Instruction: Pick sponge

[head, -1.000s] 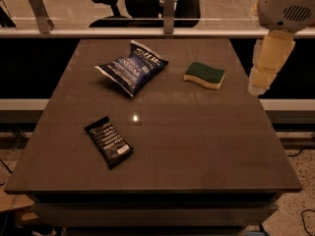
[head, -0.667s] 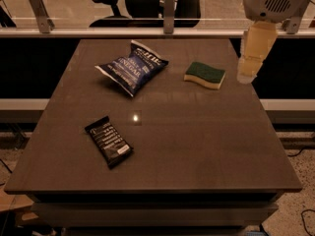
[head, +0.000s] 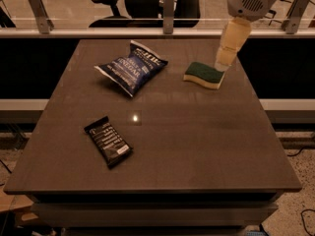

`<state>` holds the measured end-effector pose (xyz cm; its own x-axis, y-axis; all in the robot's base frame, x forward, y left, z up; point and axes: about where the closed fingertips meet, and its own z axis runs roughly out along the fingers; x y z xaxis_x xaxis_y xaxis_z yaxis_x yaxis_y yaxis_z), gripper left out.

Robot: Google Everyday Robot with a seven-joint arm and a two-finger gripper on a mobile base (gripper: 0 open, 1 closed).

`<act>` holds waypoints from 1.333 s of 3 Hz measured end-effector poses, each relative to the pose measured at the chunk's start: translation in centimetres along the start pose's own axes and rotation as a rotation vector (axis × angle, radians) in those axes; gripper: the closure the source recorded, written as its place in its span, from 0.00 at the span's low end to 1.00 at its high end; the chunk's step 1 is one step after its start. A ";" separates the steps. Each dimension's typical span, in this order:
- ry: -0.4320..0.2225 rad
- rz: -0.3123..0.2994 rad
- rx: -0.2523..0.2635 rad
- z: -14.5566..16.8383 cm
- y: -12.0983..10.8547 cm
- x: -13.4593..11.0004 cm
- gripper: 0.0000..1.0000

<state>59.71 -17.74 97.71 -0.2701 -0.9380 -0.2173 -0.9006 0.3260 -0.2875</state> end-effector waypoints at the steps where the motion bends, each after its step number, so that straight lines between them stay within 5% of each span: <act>1: -0.069 0.070 -0.016 2.0 -1.7 -0.8 0.00; 4: 0.095 0.223 -0.117 9.7 -3.9 -1.5 0.00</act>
Offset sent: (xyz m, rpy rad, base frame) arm 0.0503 0.0063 -0.0396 0.0761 0.1093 -0.2053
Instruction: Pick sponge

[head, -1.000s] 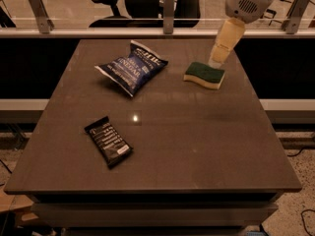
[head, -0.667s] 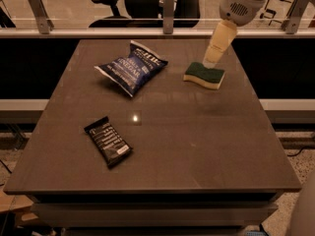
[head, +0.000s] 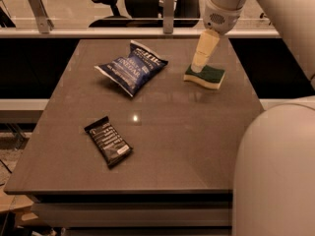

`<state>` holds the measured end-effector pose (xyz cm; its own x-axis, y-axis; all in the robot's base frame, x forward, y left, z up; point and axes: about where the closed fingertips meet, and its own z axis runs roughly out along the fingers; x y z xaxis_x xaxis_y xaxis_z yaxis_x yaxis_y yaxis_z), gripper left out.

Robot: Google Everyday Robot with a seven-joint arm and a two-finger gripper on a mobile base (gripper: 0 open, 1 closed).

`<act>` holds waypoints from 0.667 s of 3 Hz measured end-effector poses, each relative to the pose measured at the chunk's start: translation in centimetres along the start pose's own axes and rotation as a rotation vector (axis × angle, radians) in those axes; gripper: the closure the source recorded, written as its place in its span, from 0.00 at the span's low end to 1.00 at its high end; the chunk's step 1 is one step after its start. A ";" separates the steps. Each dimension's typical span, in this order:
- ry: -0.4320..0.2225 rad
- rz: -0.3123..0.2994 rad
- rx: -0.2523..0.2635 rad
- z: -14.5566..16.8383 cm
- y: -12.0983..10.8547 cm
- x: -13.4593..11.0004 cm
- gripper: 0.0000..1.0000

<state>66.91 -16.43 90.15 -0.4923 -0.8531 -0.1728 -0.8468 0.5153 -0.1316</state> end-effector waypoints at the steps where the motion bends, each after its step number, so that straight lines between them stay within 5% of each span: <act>1: 0.041 0.010 -0.040 3.2 -0.3 -1.0 0.00; 2: 0.024 0.009 -0.026 3.6 -0.7 -1.6 0.00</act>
Offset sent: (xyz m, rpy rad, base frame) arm 0.0123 0.0092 -0.0266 -0.0117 0.0515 -0.0077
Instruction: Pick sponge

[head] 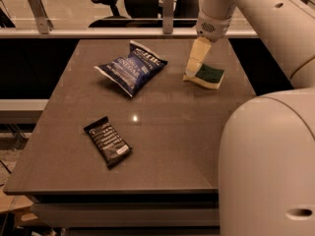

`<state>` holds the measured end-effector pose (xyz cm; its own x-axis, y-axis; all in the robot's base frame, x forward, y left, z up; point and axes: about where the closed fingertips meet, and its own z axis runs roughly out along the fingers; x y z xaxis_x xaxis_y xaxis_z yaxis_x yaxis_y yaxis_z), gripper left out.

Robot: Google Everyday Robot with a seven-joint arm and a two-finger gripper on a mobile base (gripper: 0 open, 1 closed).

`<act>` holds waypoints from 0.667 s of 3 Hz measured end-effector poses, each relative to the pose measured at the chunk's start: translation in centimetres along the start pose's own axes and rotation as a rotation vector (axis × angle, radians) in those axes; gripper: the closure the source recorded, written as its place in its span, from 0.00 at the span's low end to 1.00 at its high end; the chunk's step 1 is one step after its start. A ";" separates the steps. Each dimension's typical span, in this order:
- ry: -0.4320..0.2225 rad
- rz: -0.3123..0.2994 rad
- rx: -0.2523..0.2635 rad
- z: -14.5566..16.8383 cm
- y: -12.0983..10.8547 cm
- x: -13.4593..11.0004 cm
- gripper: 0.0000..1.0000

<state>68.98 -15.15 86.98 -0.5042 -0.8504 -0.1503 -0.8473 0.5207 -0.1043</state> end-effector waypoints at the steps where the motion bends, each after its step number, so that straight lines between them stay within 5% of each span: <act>1: -0.024 0.003 0.027 -0.6 -0.6 -0.1 0.00; 2: -0.026 0.019 0.065 -2.4 -1.6 1.4 0.00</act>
Offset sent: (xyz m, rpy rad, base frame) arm -0.0117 -0.0527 0.0526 -0.0385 -0.0793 -0.0568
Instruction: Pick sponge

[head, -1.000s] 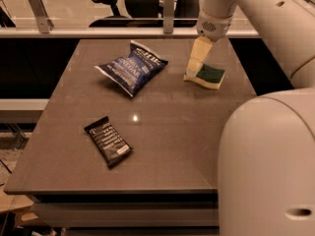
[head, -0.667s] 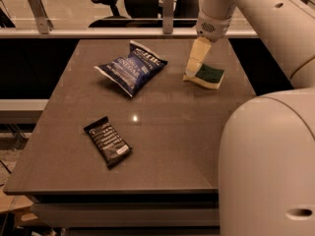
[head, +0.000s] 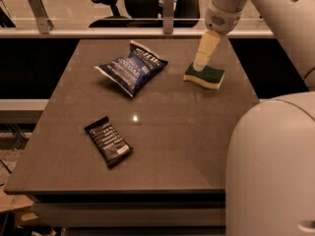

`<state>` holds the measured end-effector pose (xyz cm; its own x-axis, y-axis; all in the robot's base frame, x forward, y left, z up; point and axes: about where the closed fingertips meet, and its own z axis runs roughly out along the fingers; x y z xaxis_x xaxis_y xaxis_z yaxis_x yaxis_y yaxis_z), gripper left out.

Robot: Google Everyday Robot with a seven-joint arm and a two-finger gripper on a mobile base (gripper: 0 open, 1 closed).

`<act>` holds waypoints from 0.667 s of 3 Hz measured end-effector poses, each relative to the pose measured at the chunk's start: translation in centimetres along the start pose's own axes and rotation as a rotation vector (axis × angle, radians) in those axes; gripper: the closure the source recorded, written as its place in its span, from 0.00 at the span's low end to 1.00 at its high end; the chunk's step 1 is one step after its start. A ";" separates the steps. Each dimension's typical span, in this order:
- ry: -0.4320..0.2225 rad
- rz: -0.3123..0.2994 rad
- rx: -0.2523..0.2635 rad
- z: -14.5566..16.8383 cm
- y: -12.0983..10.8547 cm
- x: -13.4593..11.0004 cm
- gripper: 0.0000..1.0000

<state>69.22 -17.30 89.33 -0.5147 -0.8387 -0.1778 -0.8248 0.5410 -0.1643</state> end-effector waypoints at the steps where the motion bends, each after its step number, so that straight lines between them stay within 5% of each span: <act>1: 0.028 0.010 0.010 -0.5 -0.5 1.5 0.00; 2: 0.033 0.006 -0.019 -0.1 0.1 2.5 0.00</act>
Offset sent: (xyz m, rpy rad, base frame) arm -0.0408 -0.0322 -0.0053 -0.0140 0.1112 0.0020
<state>67.82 -19.39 89.01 -0.5265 -0.8375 -0.1464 -0.8261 0.5446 -0.1446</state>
